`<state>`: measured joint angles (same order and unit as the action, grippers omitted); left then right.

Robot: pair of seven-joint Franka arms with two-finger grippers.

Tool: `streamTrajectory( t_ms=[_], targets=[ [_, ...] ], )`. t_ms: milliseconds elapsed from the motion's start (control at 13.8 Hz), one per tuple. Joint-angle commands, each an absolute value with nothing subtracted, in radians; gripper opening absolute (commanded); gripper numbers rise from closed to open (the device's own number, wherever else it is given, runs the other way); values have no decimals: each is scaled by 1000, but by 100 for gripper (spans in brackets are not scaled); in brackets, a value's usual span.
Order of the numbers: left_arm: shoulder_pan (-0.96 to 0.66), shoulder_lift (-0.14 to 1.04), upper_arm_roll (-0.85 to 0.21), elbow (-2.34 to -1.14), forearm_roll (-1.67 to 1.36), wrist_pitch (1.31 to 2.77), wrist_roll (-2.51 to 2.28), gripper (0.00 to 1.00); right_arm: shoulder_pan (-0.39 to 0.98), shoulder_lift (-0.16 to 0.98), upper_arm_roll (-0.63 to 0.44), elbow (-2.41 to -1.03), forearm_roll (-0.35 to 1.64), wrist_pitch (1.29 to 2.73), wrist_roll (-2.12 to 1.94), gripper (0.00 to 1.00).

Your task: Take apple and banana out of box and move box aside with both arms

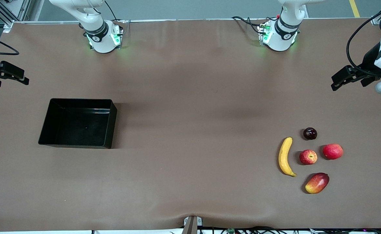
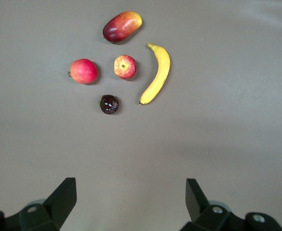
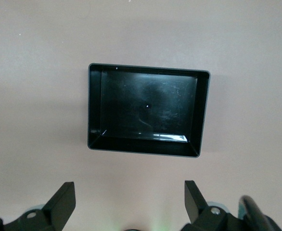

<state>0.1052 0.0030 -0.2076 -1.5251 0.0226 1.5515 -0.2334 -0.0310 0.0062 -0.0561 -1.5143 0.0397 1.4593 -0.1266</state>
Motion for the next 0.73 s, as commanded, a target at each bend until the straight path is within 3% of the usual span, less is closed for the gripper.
streamTrajectory(
  t_ms=[0, 655],
  targets=[
    [107, -9, -210, -1523, 23, 1525, -225, 100, -37, 23, -51, -1453, 17, 1431, -130, 100],
    [107, -8, -210, -1520, 25, 1513, -206, 100, -35, 20, -49, -1457, 23, 1437, -126, 100]
  ],
)
